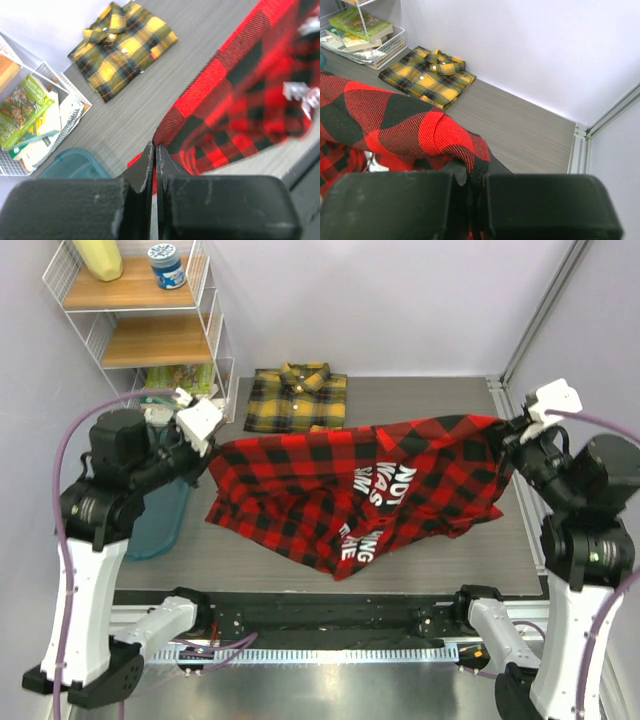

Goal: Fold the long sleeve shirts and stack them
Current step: Flatten the shirt out

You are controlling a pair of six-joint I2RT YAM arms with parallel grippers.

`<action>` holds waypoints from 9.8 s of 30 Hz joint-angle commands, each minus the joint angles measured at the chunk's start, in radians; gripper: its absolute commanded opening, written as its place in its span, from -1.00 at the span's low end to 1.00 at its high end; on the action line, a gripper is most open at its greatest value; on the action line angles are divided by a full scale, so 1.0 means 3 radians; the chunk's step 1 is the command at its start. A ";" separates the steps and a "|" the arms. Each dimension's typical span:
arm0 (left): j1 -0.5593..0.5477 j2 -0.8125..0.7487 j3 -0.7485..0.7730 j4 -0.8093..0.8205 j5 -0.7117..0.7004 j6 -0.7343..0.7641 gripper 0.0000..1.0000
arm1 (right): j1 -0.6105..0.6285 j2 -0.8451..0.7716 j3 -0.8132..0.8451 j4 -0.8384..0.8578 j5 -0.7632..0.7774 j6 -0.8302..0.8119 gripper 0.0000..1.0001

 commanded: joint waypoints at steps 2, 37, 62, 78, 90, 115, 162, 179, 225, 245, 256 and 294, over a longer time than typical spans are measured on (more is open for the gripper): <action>0.0078 0.0968 0.0254 0.0741 -0.0970 -0.0445 -1.00 | -0.0055 0.0942 0.0026 0.1067 0.0711 0.0130 -0.98; 0.0840 0.0997 -0.1191 0.3357 0.1201 -0.1054 -0.26 | -0.0111 0.0464 -0.1349 0.2134 0.0124 -0.0085 -0.98; -0.0810 0.1396 -0.1631 0.2803 0.0818 -0.0813 0.46 | -0.0050 -0.0047 0.0037 0.0901 -0.0280 0.0560 -0.98; -0.1957 0.1350 -0.2388 0.3687 0.0547 -0.1208 0.78 | -0.0050 0.0183 0.0088 0.0932 -0.0367 0.0775 -0.98; -0.2841 0.1595 -0.2343 0.4128 -0.1073 -0.1831 0.89 | -0.0045 0.0209 0.0052 0.0993 -0.0311 0.0796 -0.98; -0.2868 0.2179 -0.1842 0.3874 -0.1515 -0.1556 -1.00 | -0.0050 0.0158 0.0047 0.0917 -0.0173 0.0678 -0.98; 0.1080 0.1588 0.0463 0.3259 0.1057 -0.0704 -1.00 | -0.0050 0.1136 0.0018 0.2949 -0.0396 0.0184 -0.98; 0.1091 -0.0302 -0.2972 0.0108 0.0895 0.2730 -1.00 | 0.0022 0.0194 -0.2203 -0.0684 -0.0730 -0.3071 -0.98; 0.1239 -0.0511 -0.3069 -0.0545 0.1018 0.3839 -0.10 | -0.0050 -0.0368 -0.2249 -0.1798 -0.0174 -0.4512 0.81; -0.0202 0.2003 -0.1551 0.1023 -0.0572 0.0521 -0.29 | 0.0195 0.2550 -0.0842 -0.0199 0.0471 -0.0739 -0.19; -0.0244 0.2644 -0.1882 0.1106 -0.1334 0.0454 -0.50 | 0.0211 0.3261 -0.1425 0.0237 0.1381 -0.0841 -0.38; -0.0740 0.1565 -0.0845 0.1004 -0.0194 -0.0497 0.43 | 0.0486 0.2996 -0.1118 -0.0112 -0.0086 0.0044 -0.05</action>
